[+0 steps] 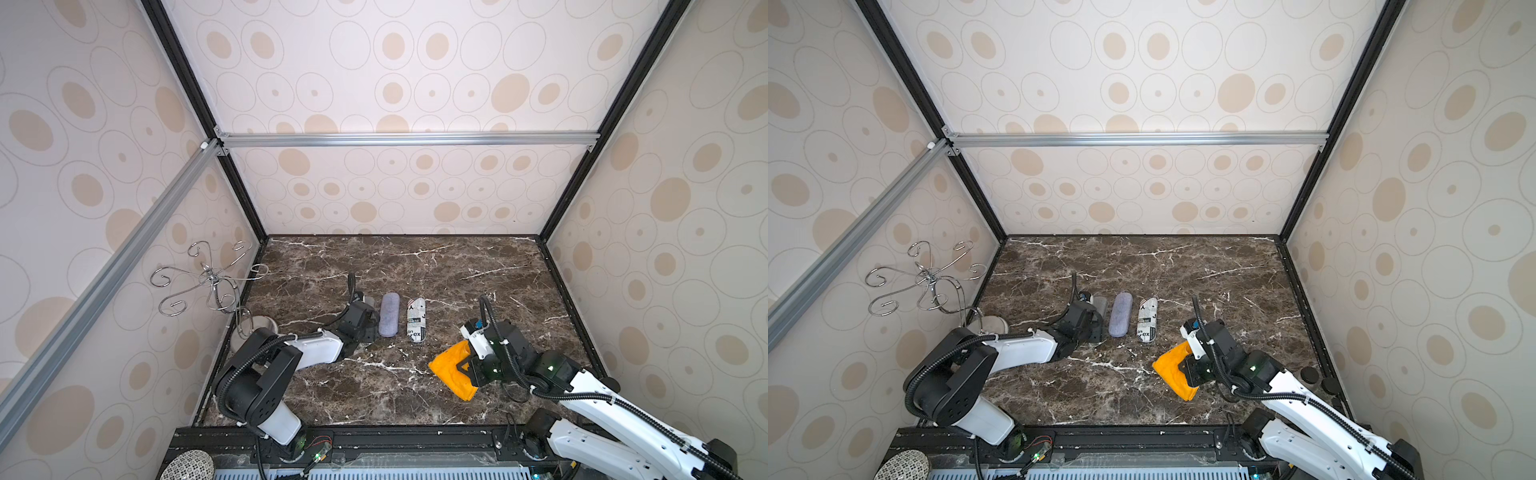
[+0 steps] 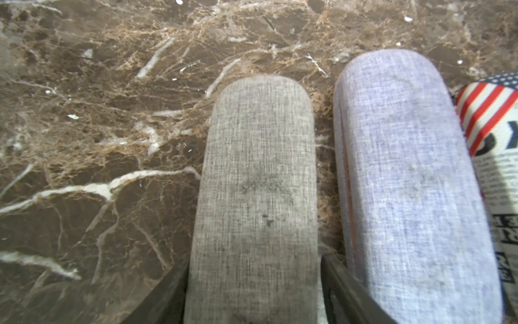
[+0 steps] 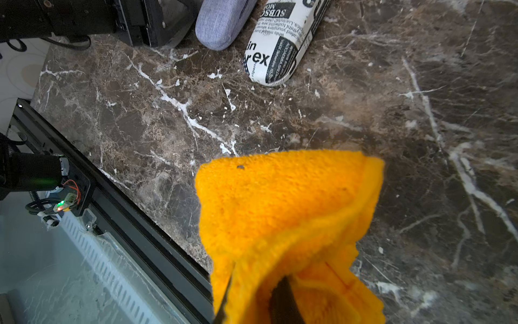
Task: Wipe the eyeglass case
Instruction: Place the eyeglass case at the center of the board.
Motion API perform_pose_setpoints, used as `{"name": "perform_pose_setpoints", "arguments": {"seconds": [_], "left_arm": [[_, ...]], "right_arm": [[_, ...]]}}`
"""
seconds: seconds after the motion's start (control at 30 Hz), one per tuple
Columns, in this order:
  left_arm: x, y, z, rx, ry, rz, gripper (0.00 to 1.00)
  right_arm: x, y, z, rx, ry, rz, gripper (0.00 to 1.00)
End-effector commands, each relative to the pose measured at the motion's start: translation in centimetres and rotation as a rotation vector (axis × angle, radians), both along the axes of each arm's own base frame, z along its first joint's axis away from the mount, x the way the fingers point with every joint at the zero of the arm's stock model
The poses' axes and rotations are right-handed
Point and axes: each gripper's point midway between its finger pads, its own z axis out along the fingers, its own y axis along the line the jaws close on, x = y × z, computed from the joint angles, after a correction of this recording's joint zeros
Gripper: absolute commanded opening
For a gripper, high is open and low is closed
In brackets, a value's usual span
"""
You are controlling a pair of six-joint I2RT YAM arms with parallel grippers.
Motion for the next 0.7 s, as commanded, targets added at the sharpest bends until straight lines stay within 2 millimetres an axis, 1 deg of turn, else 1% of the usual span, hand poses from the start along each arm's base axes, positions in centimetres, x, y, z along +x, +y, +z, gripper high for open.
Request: {"name": "perform_pose_setpoints", "arguments": {"seconds": [0.0,0.07,0.17,0.2,0.33,0.43,0.5,0.53,0.6,0.67], "left_arm": [[-0.1,0.4,0.7,0.000,-0.014,-0.003,0.73],[-0.2,0.4,1.3,-0.007,-0.021,-0.005,0.75],[-0.6,0.5,2.6,-0.027,-0.042,-0.011,0.84],[-0.8,0.5,3.1,-0.034,-0.047,-0.014,0.87],[-1.7,0.4,5.4,-0.080,-0.085,-0.037,0.97],[-2.6,0.4,6.9,-0.109,-0.114,-0.061,1.00],[-3.2,0.7,7.7,-0.126,-0.134,-0.066,1.00],[-3.5,0.8,8.1,-0.134,-0.145,-0.066,1.00],[-3.8,1.0,9.0,-0.146,-0.164,-0.071,1.00],[-4.1,1.2,9.5,-0.150,-0.179,-0.069,1.00]], "right_arm": [[-1.2,0.0,-0.6,0.001,0.079,0.006,0.00],[-1.3,-0.1,-1.3,-0.015,0.109,-0.004,0.00],[-1.1,-0.2,-3.0,-0.040,0.135,-0.021,0.00],[-0.8,0.1,-3.4,-0.041,0.136,-0.019,0.00],[0.0,0.8,-5.5,-0.054,0.158,-0.025,0.09],[0.5,0.9,-6.7,-0.082,0.172,-0.039,0.18],[0.7,0.6,-7.3,-0.109,0.177,-0.050,0.30],[0.8,0.4,-7.5,-0.124,0.178,-0.053,0.37],[0.8,0.1,-7.2,-0.142,0.172,-0.058,0.47],[0.9,-0.3,-6.4,-0.151,0.151,-0.068,0.57]]}}
